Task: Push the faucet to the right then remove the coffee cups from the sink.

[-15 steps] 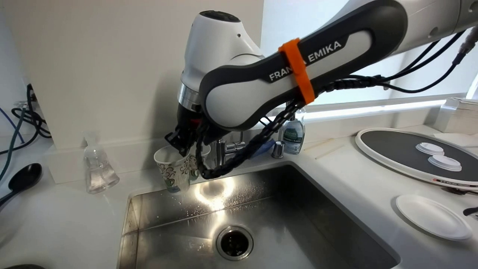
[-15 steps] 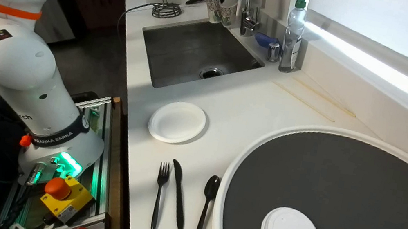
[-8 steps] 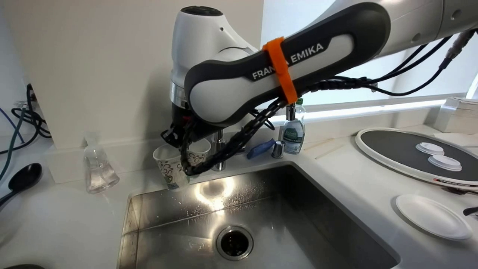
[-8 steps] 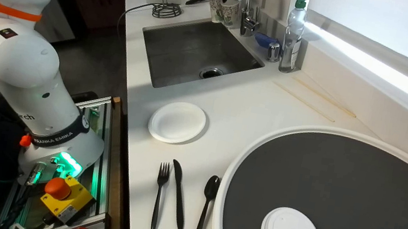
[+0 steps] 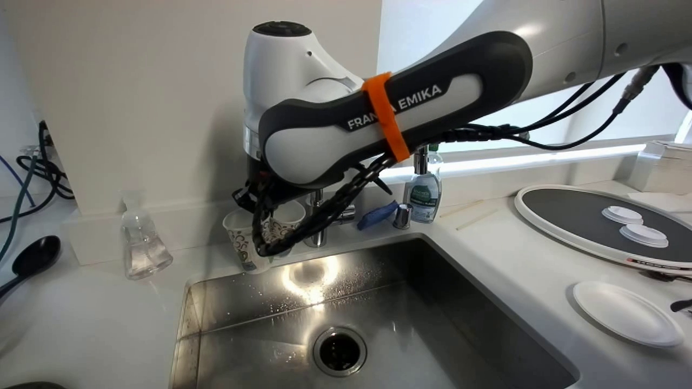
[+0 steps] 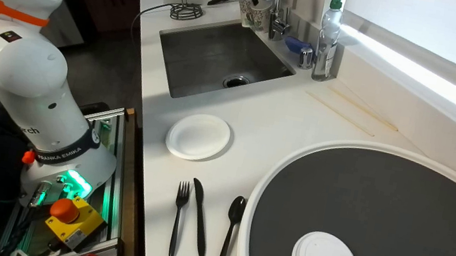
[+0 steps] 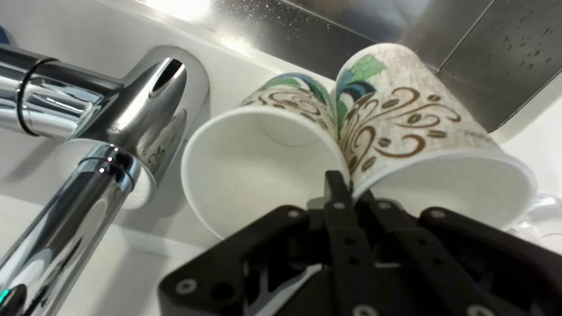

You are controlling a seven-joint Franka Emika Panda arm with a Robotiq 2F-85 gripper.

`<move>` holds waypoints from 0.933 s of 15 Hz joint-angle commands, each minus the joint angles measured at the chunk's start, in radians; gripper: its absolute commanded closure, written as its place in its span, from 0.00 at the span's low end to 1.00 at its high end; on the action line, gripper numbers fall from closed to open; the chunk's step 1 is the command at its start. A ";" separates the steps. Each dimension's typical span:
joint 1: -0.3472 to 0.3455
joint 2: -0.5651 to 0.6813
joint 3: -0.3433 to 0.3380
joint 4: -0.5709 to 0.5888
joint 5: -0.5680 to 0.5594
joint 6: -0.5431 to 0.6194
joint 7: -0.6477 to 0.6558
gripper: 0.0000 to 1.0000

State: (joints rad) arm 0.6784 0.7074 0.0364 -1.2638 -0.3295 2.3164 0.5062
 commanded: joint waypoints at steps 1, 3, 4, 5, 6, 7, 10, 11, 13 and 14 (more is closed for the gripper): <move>0.025 0.059 -0.035 0.097 0.006 -0.062 0.051 0.99; 0.020 0.072 -0.034 0.116 -0.001 -0.074 0.072 0.99; 0.021 0.077 -0.035 0.127 -0.001 -0.081 0.077 0.99; 0.021 0.085 -0.037 0.140 -0.002 -0.090 0.081 0.99; 0.021 0.092 -0.037 0.152 -0.001 -0.100 0.086 0.99; 0.021 0.100 -0.037 0.163 -0.001 -0.105 0.090 0.99; 0.021 0.122 -0.037 0.203 -0.001 -0.129 0.097 0.99; 0.021 0.131 -0.038 0.218 -0.002 -0.138 0.099 0.99; 0.023 0.145 -0.040 0.243 -0.004 -0.154 0.106 0.98; 0.024 0.152 -0.041 0.254 -0.005 -0.163 0.110 0.97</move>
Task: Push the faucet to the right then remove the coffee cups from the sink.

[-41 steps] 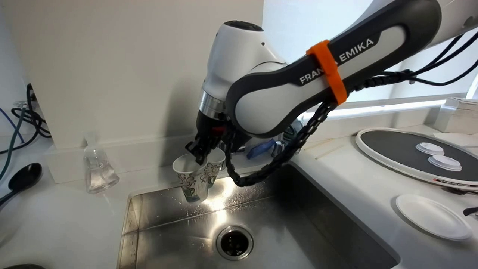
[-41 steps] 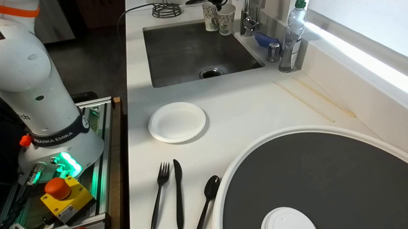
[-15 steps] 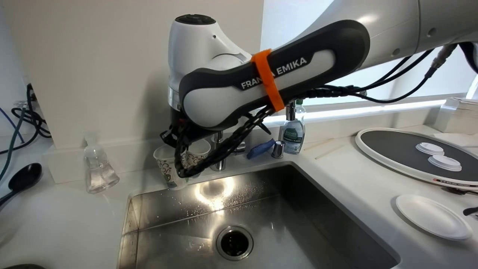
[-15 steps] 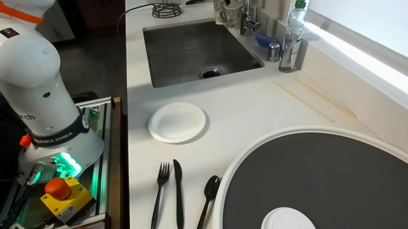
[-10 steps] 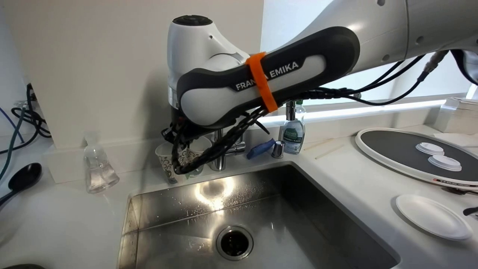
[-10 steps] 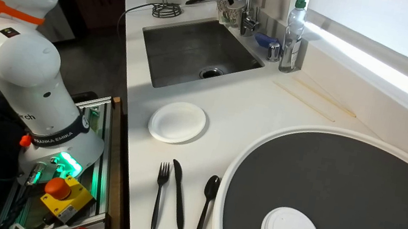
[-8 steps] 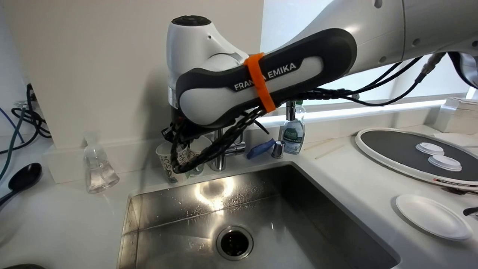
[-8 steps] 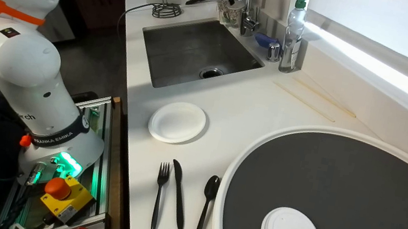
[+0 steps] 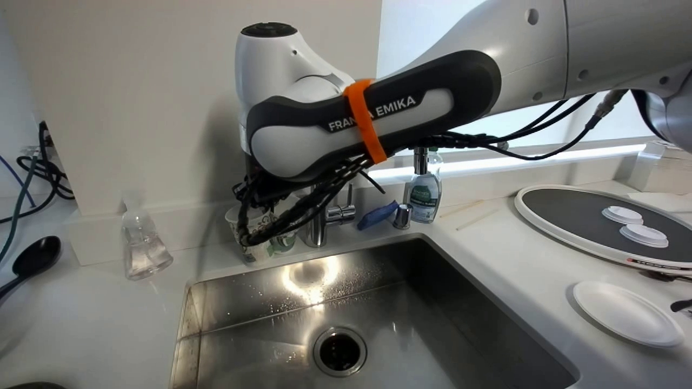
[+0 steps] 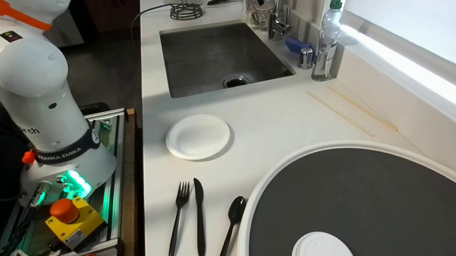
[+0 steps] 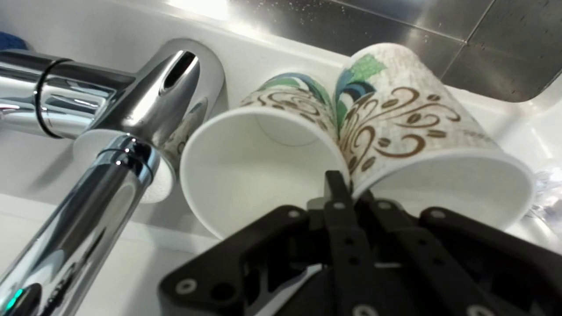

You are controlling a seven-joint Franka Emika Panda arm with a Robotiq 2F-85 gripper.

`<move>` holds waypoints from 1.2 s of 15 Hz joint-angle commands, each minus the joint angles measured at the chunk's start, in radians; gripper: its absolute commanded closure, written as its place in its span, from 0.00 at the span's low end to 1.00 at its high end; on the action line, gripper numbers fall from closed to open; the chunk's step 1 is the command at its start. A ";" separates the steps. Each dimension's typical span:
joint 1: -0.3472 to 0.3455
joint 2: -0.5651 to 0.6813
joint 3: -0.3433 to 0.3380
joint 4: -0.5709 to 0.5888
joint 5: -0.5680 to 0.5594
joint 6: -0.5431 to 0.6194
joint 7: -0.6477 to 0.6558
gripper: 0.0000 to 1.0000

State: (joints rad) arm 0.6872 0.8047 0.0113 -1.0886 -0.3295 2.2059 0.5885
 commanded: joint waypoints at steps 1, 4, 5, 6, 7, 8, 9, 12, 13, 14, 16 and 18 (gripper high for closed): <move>0.015 0.061 -0.015 0.092 -0.004 -0.060 0.028 0.97; 0.016 0.081 -0.016 0.124 -0.003 -0.081 0.042 0.95; 0.016 0.087 -0.016 0.135 -0.003 -0.088 0.048 0.95; 0.017 0.093 -0.017 0.146 -0.003 -0.094 0.052 0.94; 0.016 0.098 -0.018 0.154 -0.003 -0.097 0.056 0.95; 0.016 0.104 -0.019 0.164 -0.003 -0.099 0.059 0.94; 0.017 0.111 -0.021 0.173 -0.003 -0.100 0.065 0.95; 0.016 0.126 -0.025 0.198 -0.001 -0.109 0.082 0.97; 0.017 0.130 -0.025 0.205 -0.002 -0.114 0.087 0.90; 0.017 0.133 -0.026 0.212 -0.002 -0.120 0.089 0.69; 0.017 0.141 -0.027 0.219 -0.002 -0.131 0.091 0.56; 0.017 0.152 -0.030 0.228 -0.001 -0.137 0.092 0.41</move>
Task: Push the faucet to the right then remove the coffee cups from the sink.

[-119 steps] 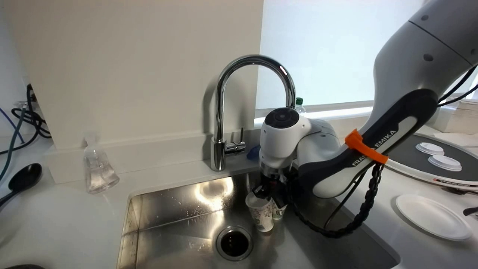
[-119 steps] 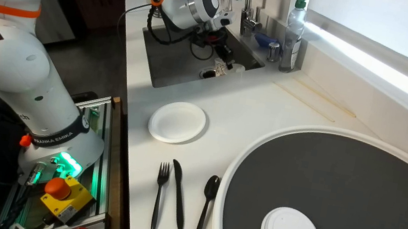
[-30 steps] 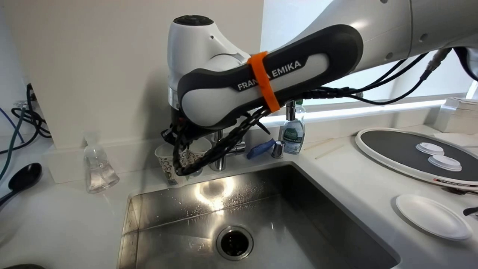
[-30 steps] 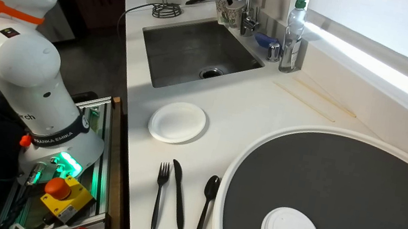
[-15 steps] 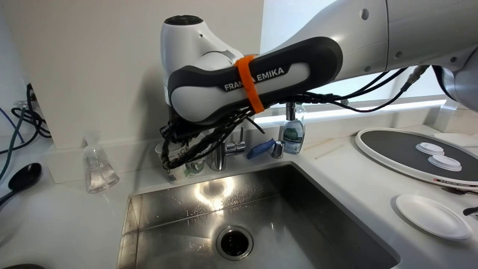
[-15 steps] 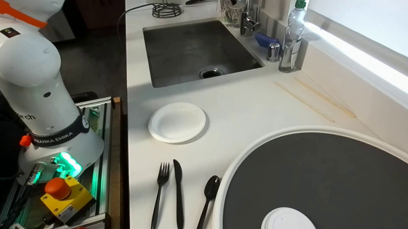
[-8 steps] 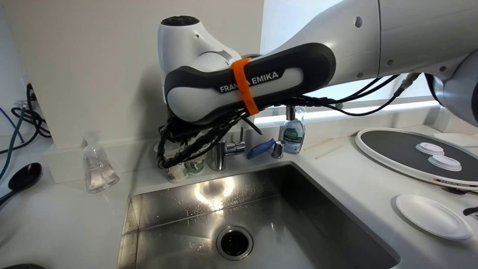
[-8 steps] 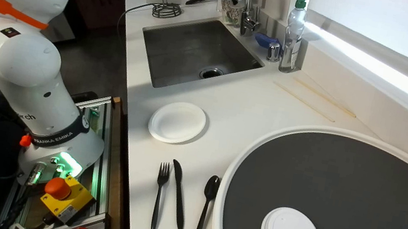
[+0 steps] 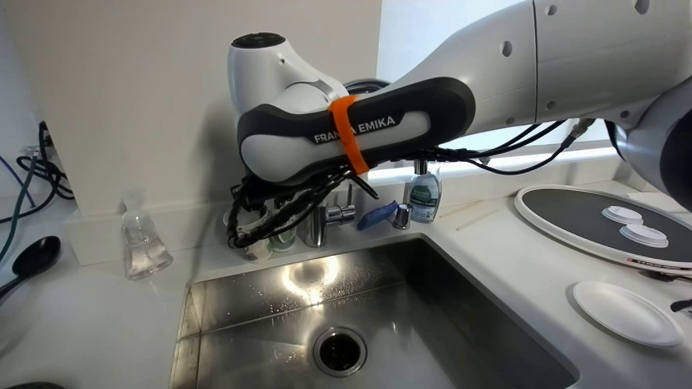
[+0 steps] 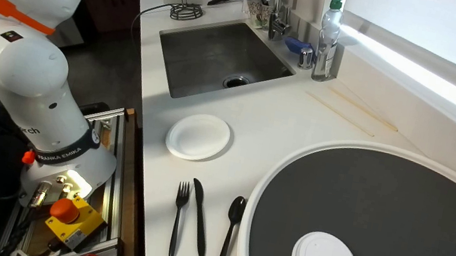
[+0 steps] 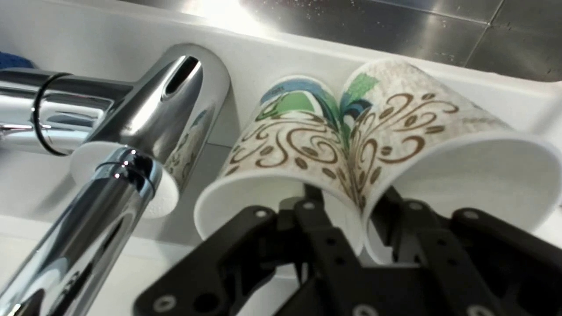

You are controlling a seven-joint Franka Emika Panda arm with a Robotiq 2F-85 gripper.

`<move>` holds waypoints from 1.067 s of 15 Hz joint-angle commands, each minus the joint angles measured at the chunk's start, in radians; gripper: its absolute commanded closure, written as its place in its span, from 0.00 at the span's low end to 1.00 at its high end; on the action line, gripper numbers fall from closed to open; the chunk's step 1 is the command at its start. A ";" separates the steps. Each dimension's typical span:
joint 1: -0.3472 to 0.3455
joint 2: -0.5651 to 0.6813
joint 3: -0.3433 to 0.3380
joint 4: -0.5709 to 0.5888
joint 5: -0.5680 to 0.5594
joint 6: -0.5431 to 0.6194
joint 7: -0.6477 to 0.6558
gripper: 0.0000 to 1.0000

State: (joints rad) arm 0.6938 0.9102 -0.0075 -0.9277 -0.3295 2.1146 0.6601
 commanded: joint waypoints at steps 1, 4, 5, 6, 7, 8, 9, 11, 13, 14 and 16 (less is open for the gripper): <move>0.010 0.051 -0.012 0.072 -0.001 -0.047 0.021 0.34; 0.010 0.060 -0.015 0.084 -0.001 -0.048 0.026 0.12; 0.010 0.062 -0.017 0.087 -0.002 -0.044 0.029 0.03; 0.010 0.062 -0.018 0.091 -0.002 -0.042 0.031 0.00; 0.010 0.061 -0.018 0.093 -0.002 -0.042 0.031 0.00; 0.010 0.059 -0.019 0.095 -0.002 -0.041 0.032 0.00; 0.011 0.058 -0.020 0.097 -0.003 -0.041 0.032 0.00; 0.012 0.056 -0.019 0.103 -0.003 -0.041 0.033 0.00; 0.013 0.052 -0.020 0.106 -0.004 -0.043 0.033 0.00; 0.012 0.049 -0.020 0.106 -0.003 -0.043 0.033 0.00; 0.013 0.041 -0.022 0.103 -0.005 -0.046 0.037 0.00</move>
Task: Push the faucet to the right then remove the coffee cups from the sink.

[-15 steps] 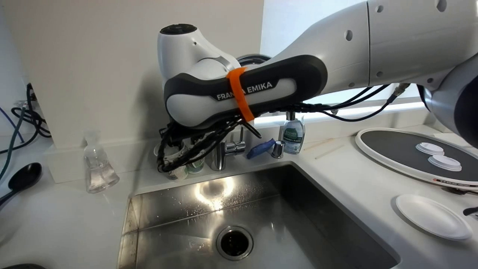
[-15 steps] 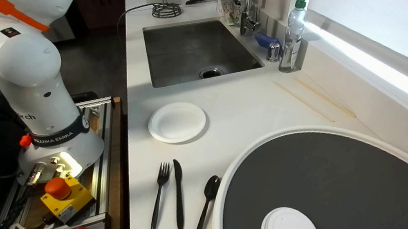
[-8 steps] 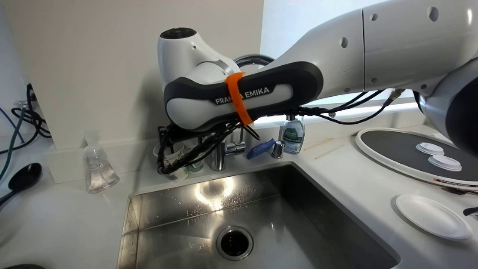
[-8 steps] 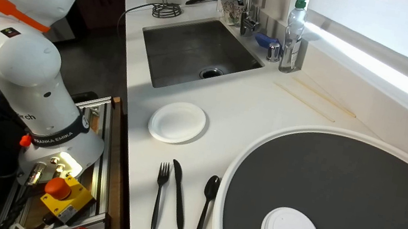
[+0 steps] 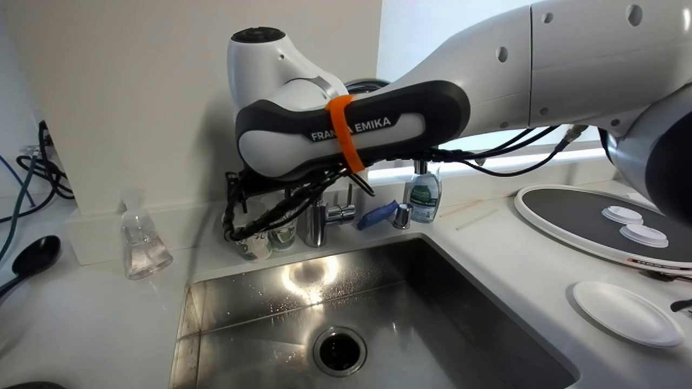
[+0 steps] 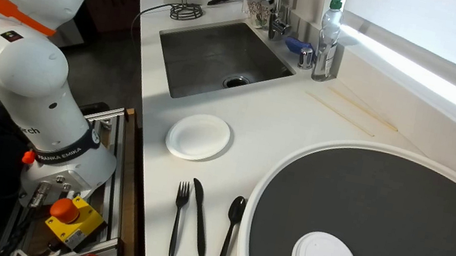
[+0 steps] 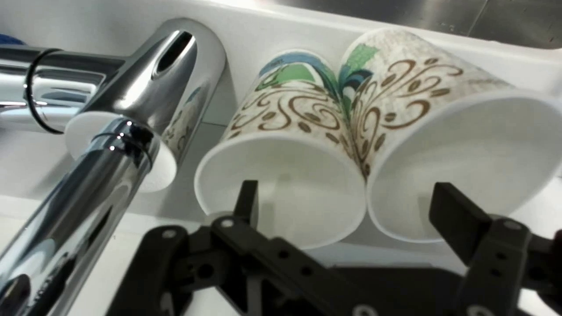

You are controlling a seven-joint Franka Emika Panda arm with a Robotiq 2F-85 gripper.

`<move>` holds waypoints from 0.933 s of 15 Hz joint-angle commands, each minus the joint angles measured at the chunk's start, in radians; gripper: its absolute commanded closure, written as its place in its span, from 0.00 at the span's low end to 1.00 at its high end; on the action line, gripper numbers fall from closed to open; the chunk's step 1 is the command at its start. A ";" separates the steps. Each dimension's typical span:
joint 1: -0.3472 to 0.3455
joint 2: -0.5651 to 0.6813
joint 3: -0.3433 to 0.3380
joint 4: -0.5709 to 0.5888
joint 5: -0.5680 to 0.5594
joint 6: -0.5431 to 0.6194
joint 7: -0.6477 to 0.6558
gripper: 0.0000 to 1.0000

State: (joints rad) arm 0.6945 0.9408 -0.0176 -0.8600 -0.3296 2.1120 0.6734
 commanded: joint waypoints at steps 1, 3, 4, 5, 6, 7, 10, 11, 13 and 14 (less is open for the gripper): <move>0.012 0.005 -0.013 0.032 -0.005 -0.042 0.024 0.00; 0.010 -0.005 -0.012 0.022 -0.004 -0.036 0.025 0.00; 0.007 -0.014 -0.010 0.012 -0.001 -0.033 0.024 0.00; 0.007 -0.020 -0.010 0.006 -0.002 -0.032 0.024 0.00; 0.005 -0.028 -0.010 -0.003 -0.001 -0.030 0.025 0.00; 0.004 -0.036 -0.011 -0.012 -0.001 -0.028 0.026 0.00; -0.001 -0.066 -0.010 -0.039 0.000 -0.021 0.024 0.00; -0.003 -0.077 -0.009 -0.049 0.001 -0.020 0.023 0.00; -0.008 -0.110 -0.003 -0.089 0.002 -0.019 0.009 0.00; -0.012 -0.128 0.002 -0.113 0.005 -0.015 -0.001 0.00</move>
State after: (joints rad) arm 0.6870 0.8902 -0.0242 -0.8696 -0.3295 2.1120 0.6811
